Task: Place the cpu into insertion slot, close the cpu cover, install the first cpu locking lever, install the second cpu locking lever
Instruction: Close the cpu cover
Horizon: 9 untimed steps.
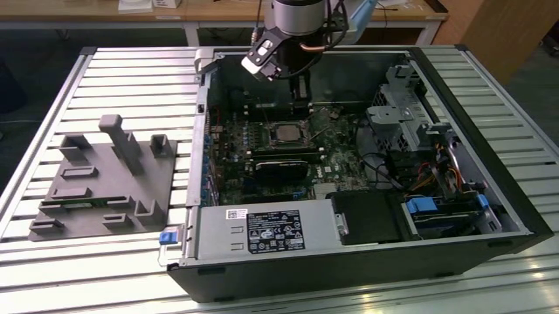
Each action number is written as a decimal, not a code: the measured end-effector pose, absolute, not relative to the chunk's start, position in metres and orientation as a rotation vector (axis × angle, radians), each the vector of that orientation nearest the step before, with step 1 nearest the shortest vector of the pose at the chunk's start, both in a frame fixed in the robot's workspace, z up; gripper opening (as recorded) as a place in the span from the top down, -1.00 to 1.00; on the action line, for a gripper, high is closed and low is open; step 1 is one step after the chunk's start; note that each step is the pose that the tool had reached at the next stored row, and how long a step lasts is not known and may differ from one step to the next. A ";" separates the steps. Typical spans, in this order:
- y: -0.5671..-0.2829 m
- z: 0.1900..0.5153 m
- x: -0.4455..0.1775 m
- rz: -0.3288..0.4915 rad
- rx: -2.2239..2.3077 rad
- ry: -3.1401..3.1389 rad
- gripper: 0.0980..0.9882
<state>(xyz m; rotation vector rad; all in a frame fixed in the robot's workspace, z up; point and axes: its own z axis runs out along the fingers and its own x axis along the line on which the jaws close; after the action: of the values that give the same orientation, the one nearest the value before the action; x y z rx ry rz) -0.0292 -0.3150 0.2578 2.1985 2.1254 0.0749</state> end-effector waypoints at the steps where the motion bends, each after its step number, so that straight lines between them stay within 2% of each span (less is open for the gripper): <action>1: -0.315 0.258 -0.028 0.075 2.198 2.125 0.98; 9: -0.315 0.258 -0.015 0.075 2.198 2.126 0.98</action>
<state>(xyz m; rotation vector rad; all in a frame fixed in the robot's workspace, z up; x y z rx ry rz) -0.0154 -0.3150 0.2577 2.1984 2.1255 0.0749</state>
